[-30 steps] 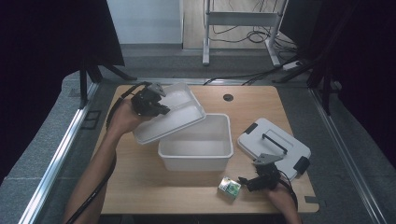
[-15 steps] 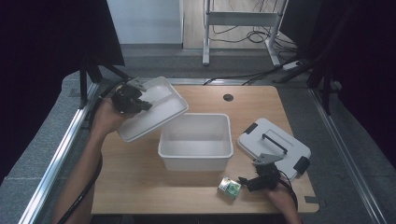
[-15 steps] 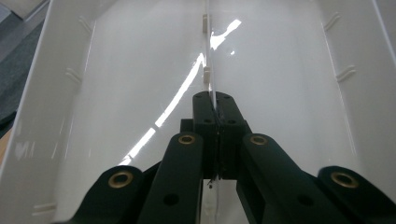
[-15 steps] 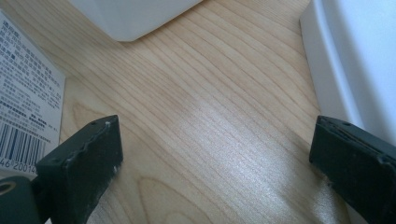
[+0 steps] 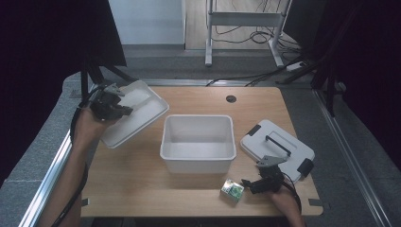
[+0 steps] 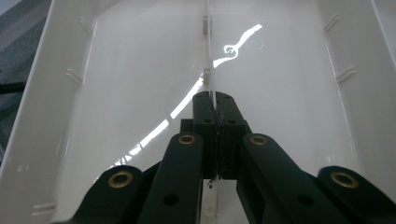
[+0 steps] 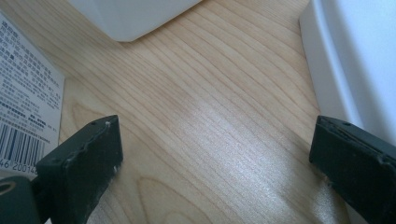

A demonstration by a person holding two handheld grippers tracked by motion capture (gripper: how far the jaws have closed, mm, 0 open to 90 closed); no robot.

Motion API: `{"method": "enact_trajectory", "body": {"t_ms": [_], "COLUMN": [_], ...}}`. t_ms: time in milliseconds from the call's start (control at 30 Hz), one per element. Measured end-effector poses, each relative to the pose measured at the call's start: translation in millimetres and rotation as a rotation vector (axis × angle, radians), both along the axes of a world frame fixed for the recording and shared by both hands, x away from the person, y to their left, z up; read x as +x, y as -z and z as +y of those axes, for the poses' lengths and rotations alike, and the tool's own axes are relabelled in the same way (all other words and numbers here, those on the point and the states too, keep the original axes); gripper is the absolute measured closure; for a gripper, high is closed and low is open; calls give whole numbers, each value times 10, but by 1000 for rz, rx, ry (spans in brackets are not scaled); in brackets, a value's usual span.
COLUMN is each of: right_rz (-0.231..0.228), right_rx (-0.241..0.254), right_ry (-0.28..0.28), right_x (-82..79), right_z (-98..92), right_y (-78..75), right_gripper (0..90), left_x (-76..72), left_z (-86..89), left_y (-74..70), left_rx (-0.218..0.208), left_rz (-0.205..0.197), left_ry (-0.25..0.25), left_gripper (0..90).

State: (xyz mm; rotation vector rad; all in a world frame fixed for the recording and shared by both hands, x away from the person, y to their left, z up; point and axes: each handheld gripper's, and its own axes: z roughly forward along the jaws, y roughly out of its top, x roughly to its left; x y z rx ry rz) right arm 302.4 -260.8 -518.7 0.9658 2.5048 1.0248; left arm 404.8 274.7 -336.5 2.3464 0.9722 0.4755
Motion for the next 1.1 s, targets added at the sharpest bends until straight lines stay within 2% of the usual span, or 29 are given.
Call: {"method": "enact_trajectory", "body": {"t_ms": [267, 300, 400, 433, 467, 667, 833, 867, 900, 1100], "right_rz": [2, 0, 0, 1, 1, 1, 2, 1, 1, 1], "right_rx": [1, 0, 0, 0, 0, 0, 1, 2, 2, 2], "right_ry": [4, 3, 4, 4, 4, 5, 6, 6, 6, 5], "right_x": [-1, 0, 0, 0, 0, 0, 0, 0, 0, 0], "right_z": [0, -1, -1, 0, 0, -1, 0, 0, 0, 0], "right_y": [0, 0, 0, 0, 0, 0, 0, 1, 1, 1], "right_gripper": [21, 21, 21, 21, 21, 21, 21, 21, 21, 21], "left_x": [-35, -44, -53, -63, -63, -92, -116, -131, -131, -191], "left_z": [168, 197, 221, 237, 237, 249, 219, 208, 208, 179], "left_y": [292, 373, 453, 535, 535, 806, 1015, 1097, 1097, 1381], "left_rx": [-8, -12, -14, -13, -13, -25, -13, -17, -17, -41], "left_rz": [21, 25, 30, 34, 34, 45, 46, 46, 46, 45], "left_ry": [-52, -61, -69, -77, -77, -87, -90, -93, -93, -125], "left_gripper": [891, 890, 890, 890, 890, 890, 890, 890, 890, 890]}}
